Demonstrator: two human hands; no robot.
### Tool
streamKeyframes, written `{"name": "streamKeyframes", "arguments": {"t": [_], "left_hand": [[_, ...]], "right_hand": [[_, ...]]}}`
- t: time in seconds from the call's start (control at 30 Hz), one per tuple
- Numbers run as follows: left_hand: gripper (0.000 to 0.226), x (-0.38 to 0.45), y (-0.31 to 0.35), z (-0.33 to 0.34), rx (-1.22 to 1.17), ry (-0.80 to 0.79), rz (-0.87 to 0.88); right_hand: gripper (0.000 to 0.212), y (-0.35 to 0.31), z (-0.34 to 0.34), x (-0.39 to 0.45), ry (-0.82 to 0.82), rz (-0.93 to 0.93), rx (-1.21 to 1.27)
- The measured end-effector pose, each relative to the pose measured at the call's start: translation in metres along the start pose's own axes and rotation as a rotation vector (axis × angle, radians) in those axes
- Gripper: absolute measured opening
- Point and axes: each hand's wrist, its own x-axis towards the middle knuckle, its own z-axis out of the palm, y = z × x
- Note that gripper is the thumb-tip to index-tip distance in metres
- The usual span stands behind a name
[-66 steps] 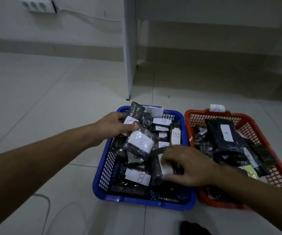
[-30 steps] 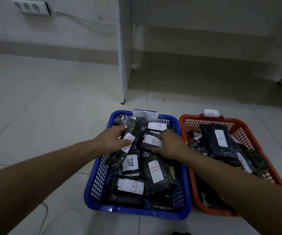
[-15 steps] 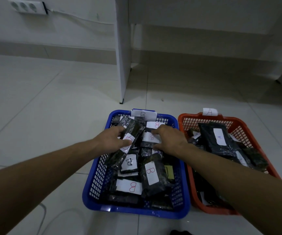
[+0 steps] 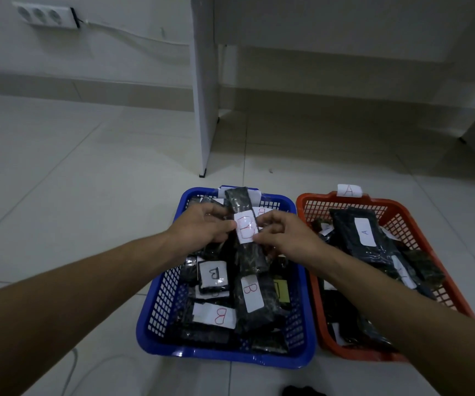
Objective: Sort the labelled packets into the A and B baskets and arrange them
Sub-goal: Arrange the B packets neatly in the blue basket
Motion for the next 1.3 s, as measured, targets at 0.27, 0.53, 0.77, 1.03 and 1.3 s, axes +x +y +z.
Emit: {"name": "streamKeyframes", "arguments": {"t": [0.27, 0.53, 0.77, 1.03, 1.3], "left_hand": [[0.054, 0.022, -0.025, -0.028, 0.752, 0.223, 0.203], [0.055, 0.030, -0.038, -0.022, 0.859, 0.105, 0.168], [0.063, 0.029, -0.040, -0.014, 0.846, 0.122, 0.143], [0.010, 0.020, -0.032, -0.011, 0.673, 0.058, 0.112], [0.018, 0.005, -0.008, -0.055, 0.277, 0.236, 0.083]], "right_hand": [[0.032, 0.024, -0.022, 0.017, 0.311, 0.072, -0.436], [0.028, 0.029, -0.014, 0.035, 0.336, 0.108, -0.350], [0.024, 0.024, -0.012, 0.036, 0.369, 0.060, -0.451], [0.047, 0.002, 0.003, 0.016, 0.286, -0.186, -0.791], [0.054, -0.017, 0.023, 0.012, 0.067, -0.210, -0.411]]}}
